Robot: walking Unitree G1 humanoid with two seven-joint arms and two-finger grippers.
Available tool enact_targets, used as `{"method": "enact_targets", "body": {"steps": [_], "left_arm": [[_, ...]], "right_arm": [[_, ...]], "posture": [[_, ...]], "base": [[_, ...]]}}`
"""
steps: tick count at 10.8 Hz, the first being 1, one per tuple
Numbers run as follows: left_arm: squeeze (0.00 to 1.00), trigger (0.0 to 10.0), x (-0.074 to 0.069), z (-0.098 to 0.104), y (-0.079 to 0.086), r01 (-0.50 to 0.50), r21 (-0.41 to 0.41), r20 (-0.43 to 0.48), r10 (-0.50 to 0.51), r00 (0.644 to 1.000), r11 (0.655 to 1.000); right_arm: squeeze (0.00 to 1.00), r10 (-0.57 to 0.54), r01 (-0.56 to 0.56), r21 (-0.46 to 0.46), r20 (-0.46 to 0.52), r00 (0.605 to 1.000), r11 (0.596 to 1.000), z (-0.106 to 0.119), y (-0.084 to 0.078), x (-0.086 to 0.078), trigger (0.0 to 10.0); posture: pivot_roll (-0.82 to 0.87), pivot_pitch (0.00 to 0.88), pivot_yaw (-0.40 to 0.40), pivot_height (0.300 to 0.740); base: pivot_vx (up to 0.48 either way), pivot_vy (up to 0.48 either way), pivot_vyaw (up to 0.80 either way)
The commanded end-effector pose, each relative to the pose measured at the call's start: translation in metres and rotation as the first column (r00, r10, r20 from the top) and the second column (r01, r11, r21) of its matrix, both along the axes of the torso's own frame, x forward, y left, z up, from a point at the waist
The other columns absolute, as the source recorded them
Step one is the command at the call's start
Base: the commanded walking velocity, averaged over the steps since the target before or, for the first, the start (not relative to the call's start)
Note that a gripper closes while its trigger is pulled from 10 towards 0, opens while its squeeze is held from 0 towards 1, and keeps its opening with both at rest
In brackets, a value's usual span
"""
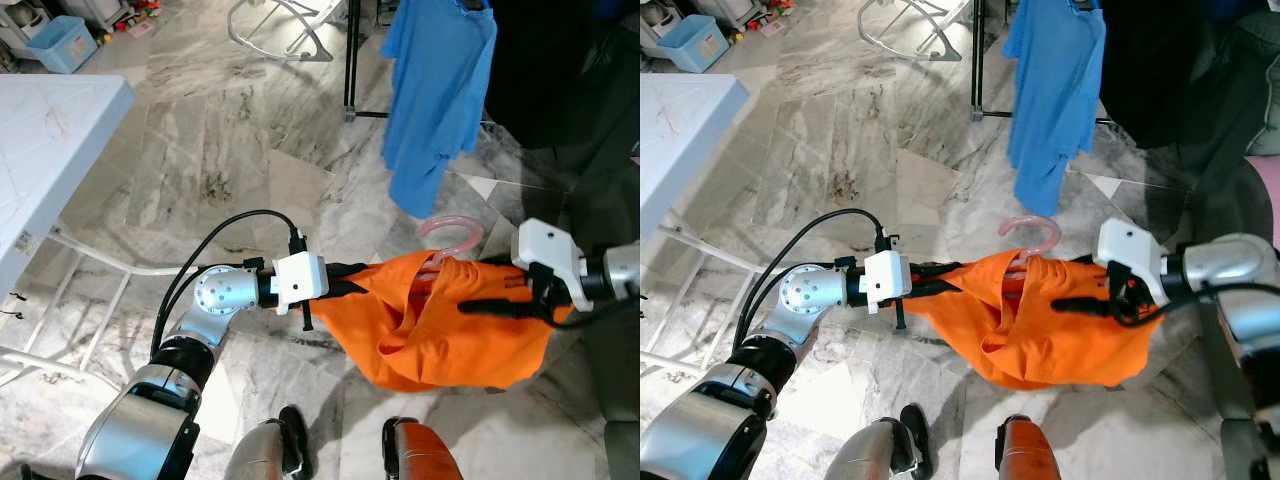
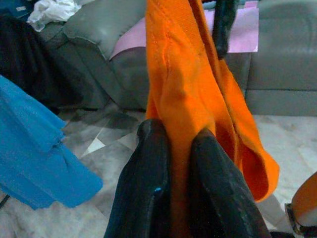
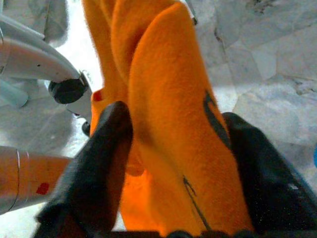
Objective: Hang hanger
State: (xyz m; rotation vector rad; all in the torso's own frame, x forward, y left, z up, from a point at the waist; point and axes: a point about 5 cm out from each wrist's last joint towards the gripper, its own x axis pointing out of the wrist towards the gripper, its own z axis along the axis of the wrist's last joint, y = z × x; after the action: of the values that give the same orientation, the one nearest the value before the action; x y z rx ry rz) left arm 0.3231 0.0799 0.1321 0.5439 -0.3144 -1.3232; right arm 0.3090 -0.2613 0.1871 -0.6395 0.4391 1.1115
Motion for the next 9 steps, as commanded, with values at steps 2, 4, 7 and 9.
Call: {"method": "enact_targets", "body": {"steps": [2,4,7,9], "left_arm": [[0.00,0.0,-0.006,-0.003,0.000,0.035,0.002,0.001,-0.035,0.999,0.999],[0.00,0.0,-0.008,-0.005,-0.003,0.050,0.002,-0.006,-0.050,0.999,0.999],[0.00,0.0,-0.008,-0.008,-0.003,0.051,0.016,-0.017,-0.050,0.999,0.999],[0.00,0.0,-0.009,-0.009,-0.003,0.049,0.019,-0.025,-0.049,0.999,0.999]], "right_arm": [[0.00,0.041,-0.041,0.001,-0.008,0.999,0.999,0.001,0.005,0.003,0.0],[0.00,0.066,-0.066,0.020,-0.015,0.998,0.998,0.006,0.008,0.007,0.0],[0.00,0.110,-0.109,0.029,-0.026,0.994,0.994,0.014,0.009,0.007,0.0],[0.00,0.137,-0.136,0.026,-0.040,0.990,0.990,0.014,0.011,0.005,0.0]], "posture": [[-0.33,0.248,0.149,0.740],[-0.33,0.247,0.148,0.740],[-0.33,0.249,0.143,0.740],[-0.33,0.250,0.141,0.740]], "base": [[0.000,0.000,0.00],[0.000,0.000,0.00],[0.000,0.000,0.00],[0.000,0.000,0.00]]}}
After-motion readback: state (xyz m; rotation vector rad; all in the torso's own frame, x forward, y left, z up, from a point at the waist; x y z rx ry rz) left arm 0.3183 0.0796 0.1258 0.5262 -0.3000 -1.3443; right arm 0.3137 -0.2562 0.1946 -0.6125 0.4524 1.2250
